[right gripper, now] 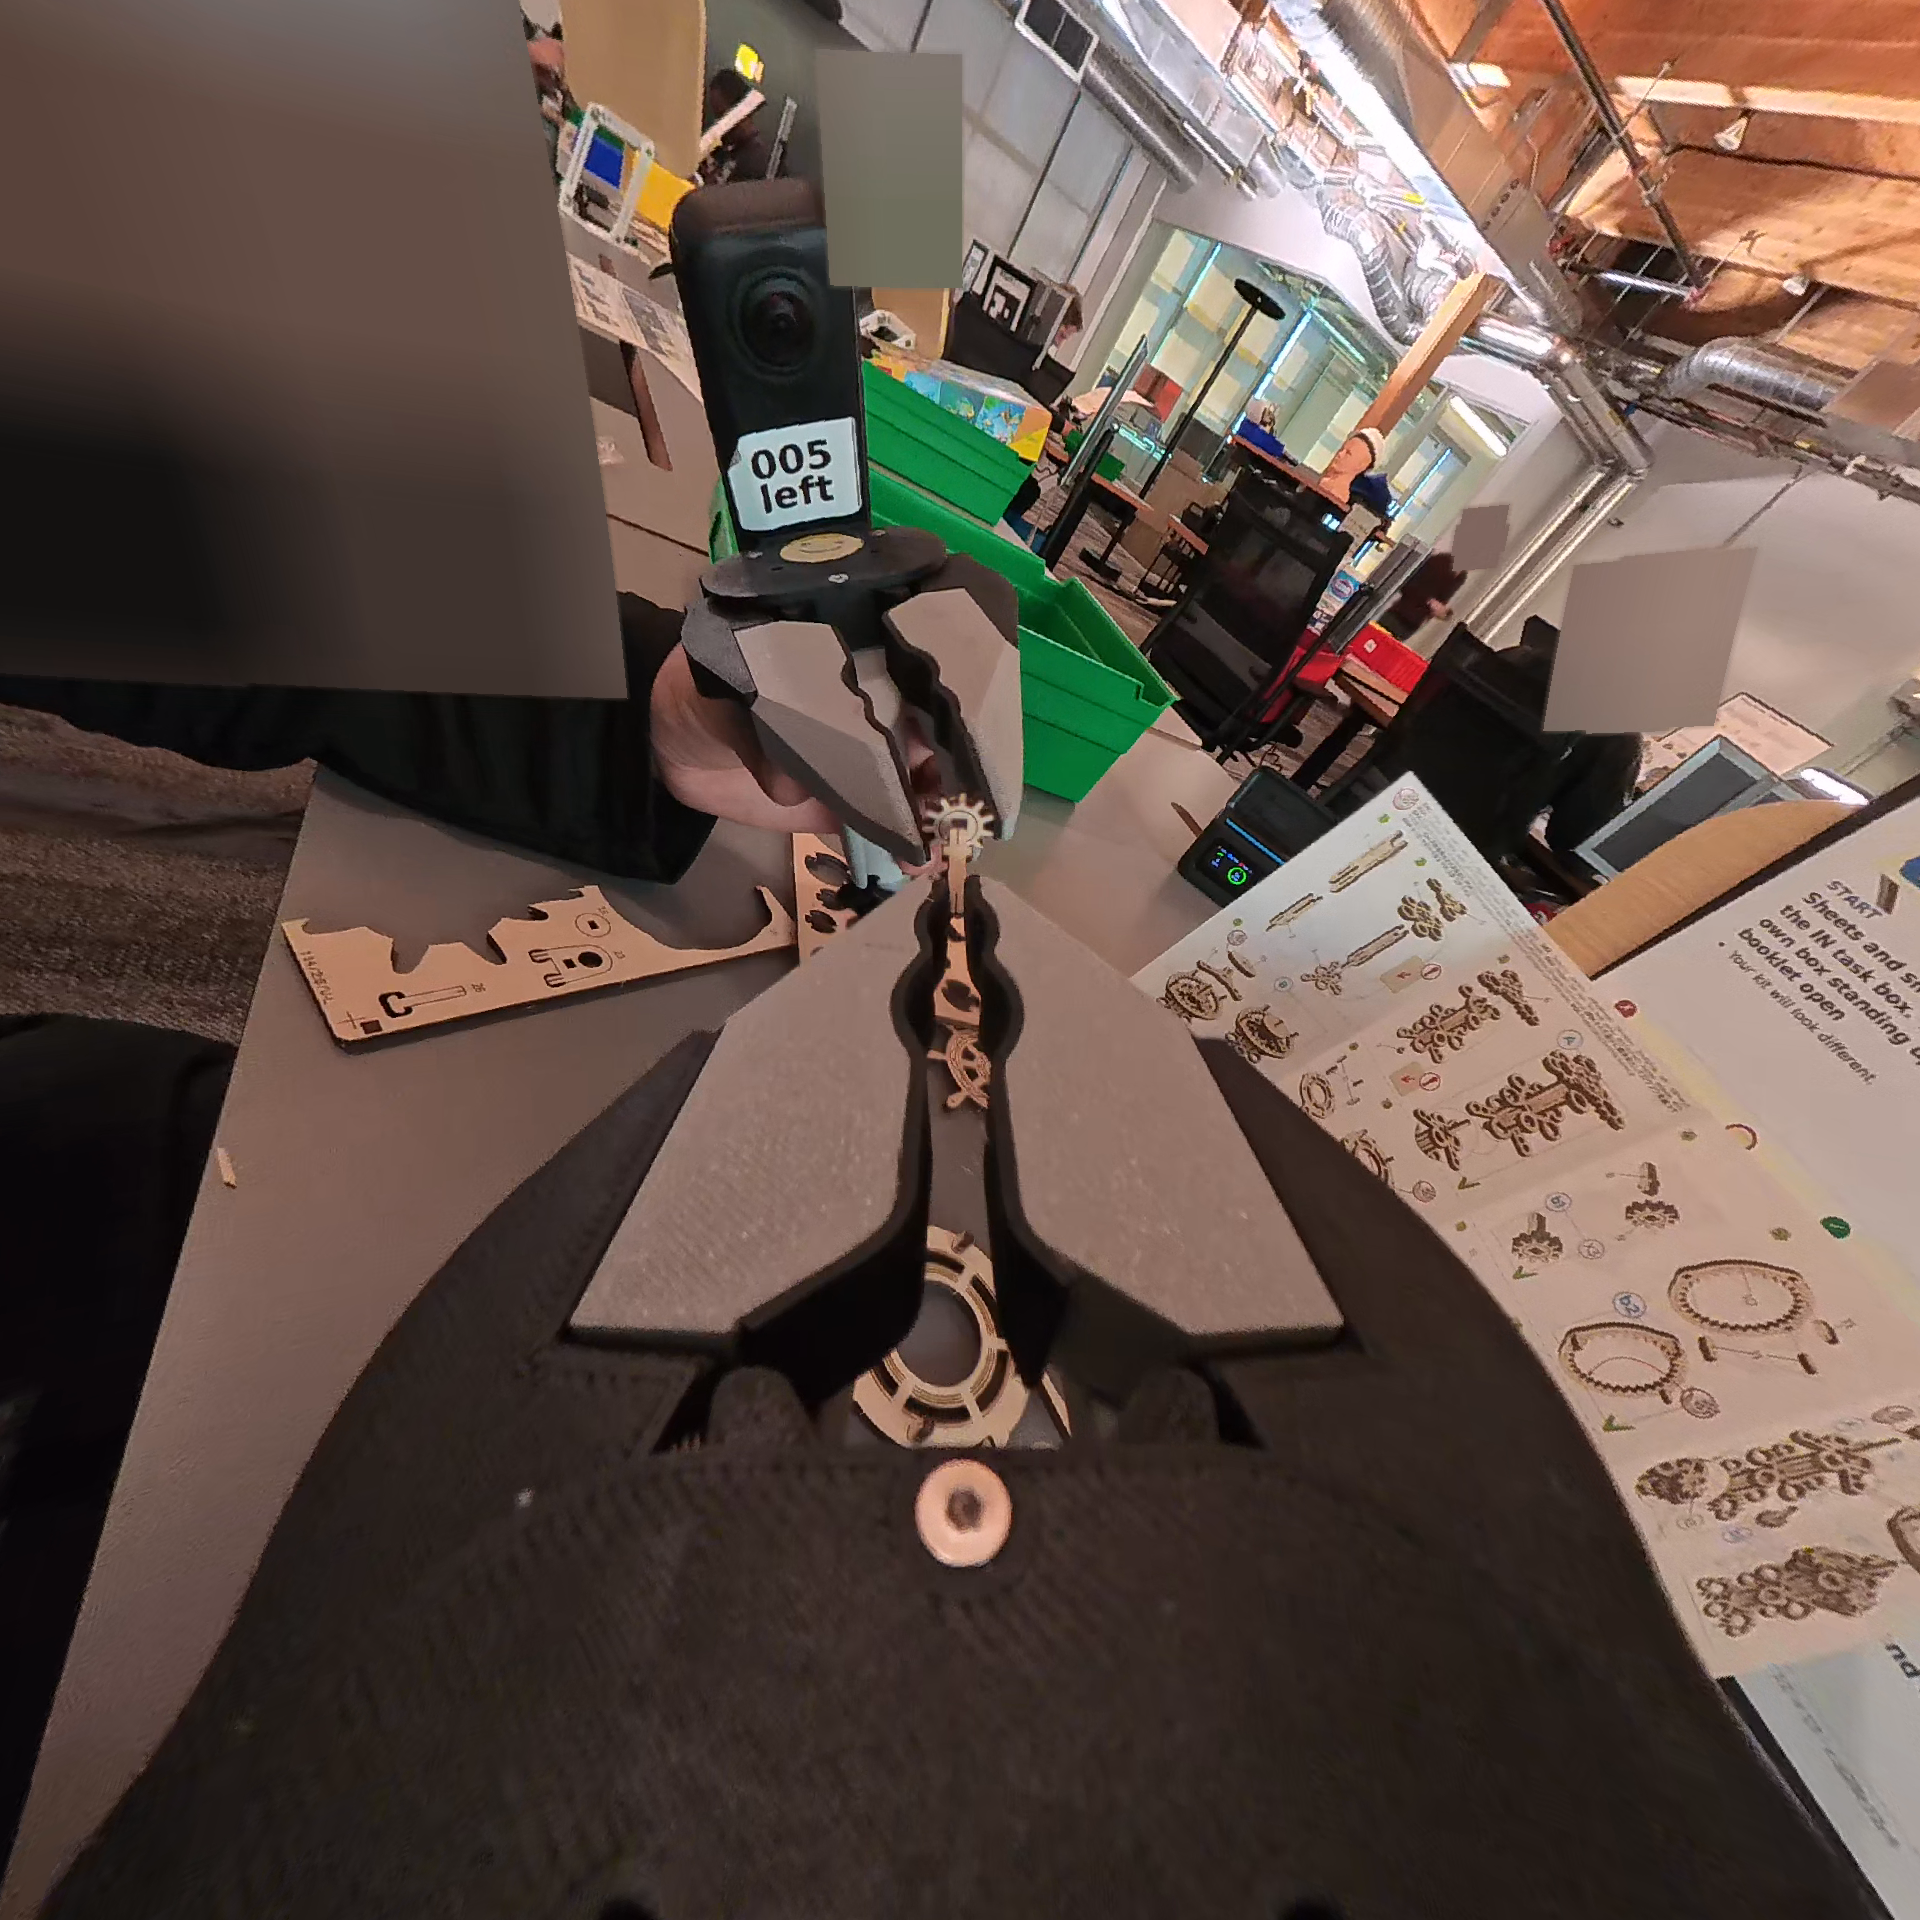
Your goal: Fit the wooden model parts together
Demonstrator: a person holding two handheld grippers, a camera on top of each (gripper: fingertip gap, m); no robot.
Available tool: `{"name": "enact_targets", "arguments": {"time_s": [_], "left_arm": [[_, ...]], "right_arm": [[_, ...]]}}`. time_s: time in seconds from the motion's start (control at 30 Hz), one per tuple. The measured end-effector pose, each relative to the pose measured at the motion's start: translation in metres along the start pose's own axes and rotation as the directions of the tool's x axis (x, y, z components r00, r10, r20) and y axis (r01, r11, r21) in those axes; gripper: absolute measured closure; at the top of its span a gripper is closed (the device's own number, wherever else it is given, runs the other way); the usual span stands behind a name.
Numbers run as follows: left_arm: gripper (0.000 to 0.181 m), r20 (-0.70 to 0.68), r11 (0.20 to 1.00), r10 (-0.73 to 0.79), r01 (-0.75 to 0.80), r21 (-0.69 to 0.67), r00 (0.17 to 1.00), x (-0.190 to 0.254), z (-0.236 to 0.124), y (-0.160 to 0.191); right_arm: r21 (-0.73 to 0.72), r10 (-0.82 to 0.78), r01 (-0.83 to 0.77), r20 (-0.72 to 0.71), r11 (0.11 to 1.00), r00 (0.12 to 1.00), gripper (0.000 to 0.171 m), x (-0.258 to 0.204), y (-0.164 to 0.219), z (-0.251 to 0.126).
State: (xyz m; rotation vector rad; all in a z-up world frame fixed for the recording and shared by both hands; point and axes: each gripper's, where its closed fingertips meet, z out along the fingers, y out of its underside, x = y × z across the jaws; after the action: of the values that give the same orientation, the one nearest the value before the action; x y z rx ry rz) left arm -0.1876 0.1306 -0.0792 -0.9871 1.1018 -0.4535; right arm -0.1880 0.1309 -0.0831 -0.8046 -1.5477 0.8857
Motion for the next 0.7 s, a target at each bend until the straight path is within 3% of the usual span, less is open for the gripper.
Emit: {"name": "enact_targets", "arguments": {"time_s": [0.43,0.7], "left_arm": [[0.171,0.011,0.995,0.075,-0.074,-0.072,0.997,0.001,0.002,0.006],[0.171,0.026,0.966,0.181,-0.173,-0.193,0.983,0.001,0.003,0.015]], "right_arm": [[-0.029,0.017,-0.017,0.011,0.999,1.000,0.171,0.000,0.006,0.001],[-0.092,0.027,-0.024,0.030,0.995,0.999,0.171,0.000,0.018,0.003]]}}
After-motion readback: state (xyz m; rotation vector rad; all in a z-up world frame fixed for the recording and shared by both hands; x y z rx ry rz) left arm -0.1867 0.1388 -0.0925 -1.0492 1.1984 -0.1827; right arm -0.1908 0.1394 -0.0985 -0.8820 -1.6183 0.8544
